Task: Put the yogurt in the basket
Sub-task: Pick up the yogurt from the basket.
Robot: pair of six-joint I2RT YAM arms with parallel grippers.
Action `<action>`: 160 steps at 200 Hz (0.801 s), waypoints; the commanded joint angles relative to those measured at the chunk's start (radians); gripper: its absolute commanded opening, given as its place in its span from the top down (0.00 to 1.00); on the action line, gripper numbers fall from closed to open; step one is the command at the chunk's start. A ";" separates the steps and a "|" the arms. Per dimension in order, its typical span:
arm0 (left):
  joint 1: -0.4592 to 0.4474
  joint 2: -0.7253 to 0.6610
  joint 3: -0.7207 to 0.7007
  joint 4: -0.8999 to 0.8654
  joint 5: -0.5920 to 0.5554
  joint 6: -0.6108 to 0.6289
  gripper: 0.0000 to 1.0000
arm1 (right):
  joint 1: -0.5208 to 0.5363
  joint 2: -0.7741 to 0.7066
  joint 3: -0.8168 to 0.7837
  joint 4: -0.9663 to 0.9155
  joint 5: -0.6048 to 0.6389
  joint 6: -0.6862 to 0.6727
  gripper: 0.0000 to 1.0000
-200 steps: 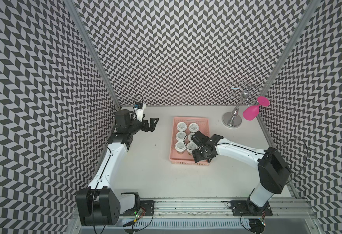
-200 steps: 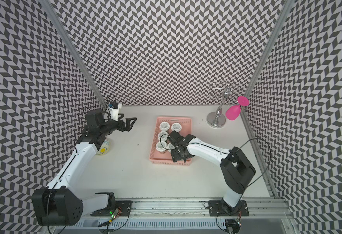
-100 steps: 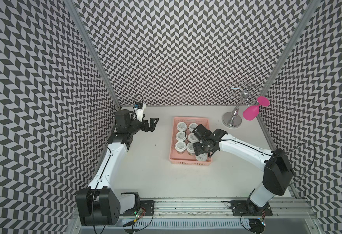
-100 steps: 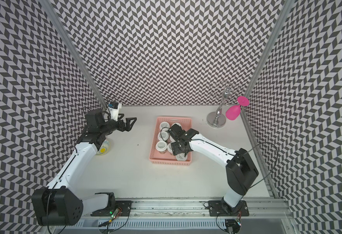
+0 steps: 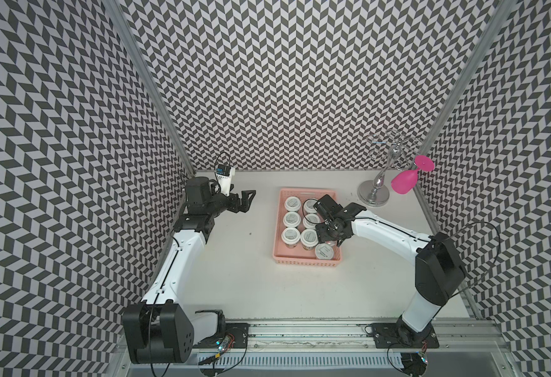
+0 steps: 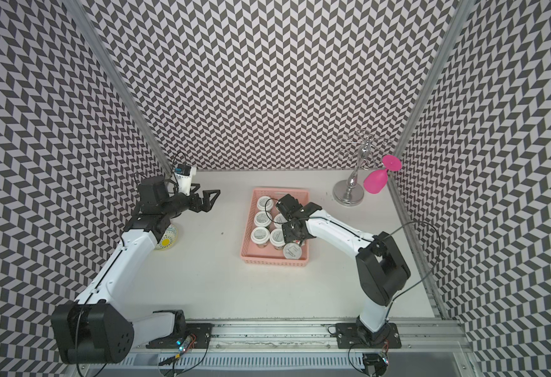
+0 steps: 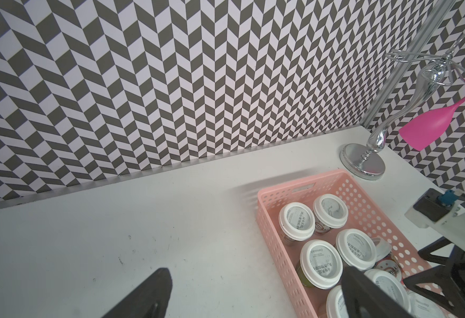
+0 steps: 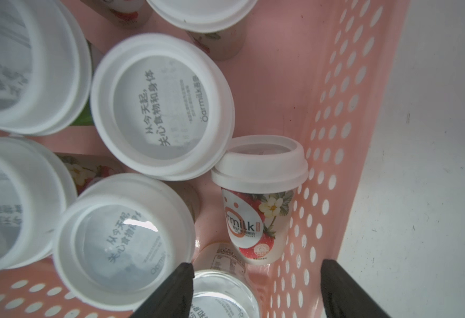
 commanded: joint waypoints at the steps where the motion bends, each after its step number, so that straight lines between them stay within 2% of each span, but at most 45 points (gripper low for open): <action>1: 0.006 -0.018 -0.009 0.024 0.012 0.003 0.00 | 0.000 0.028 0.020 0.038 -0.011 -0.004 0.26; 44: 0.006 -0.016 -0.009 0.024 0.012 0.002 0.00 | 0.000 0.029 0.033 0.033 0.009 -0.007 0.31; 160: 0.006 -0.018 -0.011 0.026 0.012 0.003 0.00 | -0.010 0.111 0.023 0.064 0.036 -0.016 0.33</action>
